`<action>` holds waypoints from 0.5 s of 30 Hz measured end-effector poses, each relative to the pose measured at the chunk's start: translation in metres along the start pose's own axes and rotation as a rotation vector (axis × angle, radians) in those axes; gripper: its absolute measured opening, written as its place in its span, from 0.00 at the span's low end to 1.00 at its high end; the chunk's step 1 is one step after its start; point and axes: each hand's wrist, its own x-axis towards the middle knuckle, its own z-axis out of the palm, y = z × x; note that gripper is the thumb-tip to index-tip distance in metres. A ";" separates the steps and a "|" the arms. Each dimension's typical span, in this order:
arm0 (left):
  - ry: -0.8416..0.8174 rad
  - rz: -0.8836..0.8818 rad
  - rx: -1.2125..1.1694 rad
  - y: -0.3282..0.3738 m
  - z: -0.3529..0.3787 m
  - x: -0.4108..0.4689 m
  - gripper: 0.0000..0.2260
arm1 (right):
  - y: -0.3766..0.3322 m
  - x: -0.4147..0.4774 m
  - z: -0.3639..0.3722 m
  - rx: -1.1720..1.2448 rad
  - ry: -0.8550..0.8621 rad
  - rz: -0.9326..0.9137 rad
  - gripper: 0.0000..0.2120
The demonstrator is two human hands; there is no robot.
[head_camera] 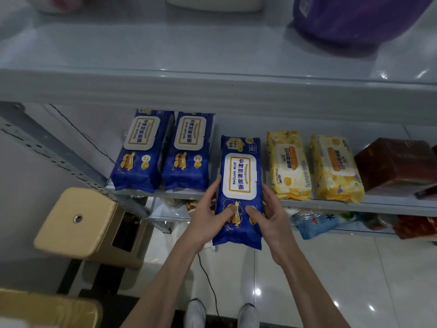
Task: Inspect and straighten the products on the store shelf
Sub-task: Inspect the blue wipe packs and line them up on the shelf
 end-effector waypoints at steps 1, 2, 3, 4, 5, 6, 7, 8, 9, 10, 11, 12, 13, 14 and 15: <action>0.004 0.011 0.007 0.001 0.001 0.001 0.32 | -0.001 0.003 0.000 -0.007 0.003 0.003 0.30; 0.012 0.023 0.019 0.001 0.001 0.004 0.32 | -0.002 0.006 0.000 -0.018 0.002 0.004 0.30; 0.021 0.033 0.030 0.001 0.002 0.007 0.32 | -0.004 0.009 0.000 -0.026 0.000 0.004 0.31; 0.029 0.039 0.040 0.002 0.003 0.009 0.33 | -0.006 0.012 0.001 -0.029 -0.004 0.003 0.31; 0.035 0.043 0.048 0.003 0.004 0.012 0.33 | -0.008 0.015 0.001 -0.034 -0.006 0.001 0.31; 0.037 0.046 0.052 0.005 0.005 0.014 0.33 | -0.011 0.018 0.001 -0.041 -0.007 -0.002 0.30; 0.036 0.045 0.054 0.007 0.007 0.017 0.34 | -0.014 0.022 0.002 -0.051 -0.005 -0.001 0.30; 0.033 0.043 0.049 0.010 0.008 0.020 0.34 | -0.016 0.026 0.004 -0.059 -0.002 0.005 0.31; 0.032 0.035 0.038 0.014 0.009 0.023 0.34 | -0.019 0.029 0.005 -0.069 0.002 0.008 0.31; 0.030 0.019 0.026 0.018 0.010 0.026 0.34 | -0.021 0.033 0.006 -0.083 0.008 0.009 0.31; 0.031 0.002 0.019 0.021 0.011 0.030 0.34 | -0.024 0.036 0.008 -0.097 0.016 0.007 0.31; 0.032 -0.013 0.023 0.025 0.012 0.034 0.34 | -0.026 0.038 0.009 -0.109 0.025 0.001 0.30; 0.033 -0.023 0.031 0.027 0.013 0.037 0.34 | -0.027 0.041 0.010 -0.114 0.035 -0.005 0.29; 0.036 -0.029 0.043 0.030 0.014 0.041 0.34 | -0.030 0.043 0.011 -0.114 0.042 -0.010 0.29; 0.040 -0.033 0.056 0.033 0.014 0.043 0.34 | -0.031 0.045 0.012 -0.111 0.050 -0.009 0.29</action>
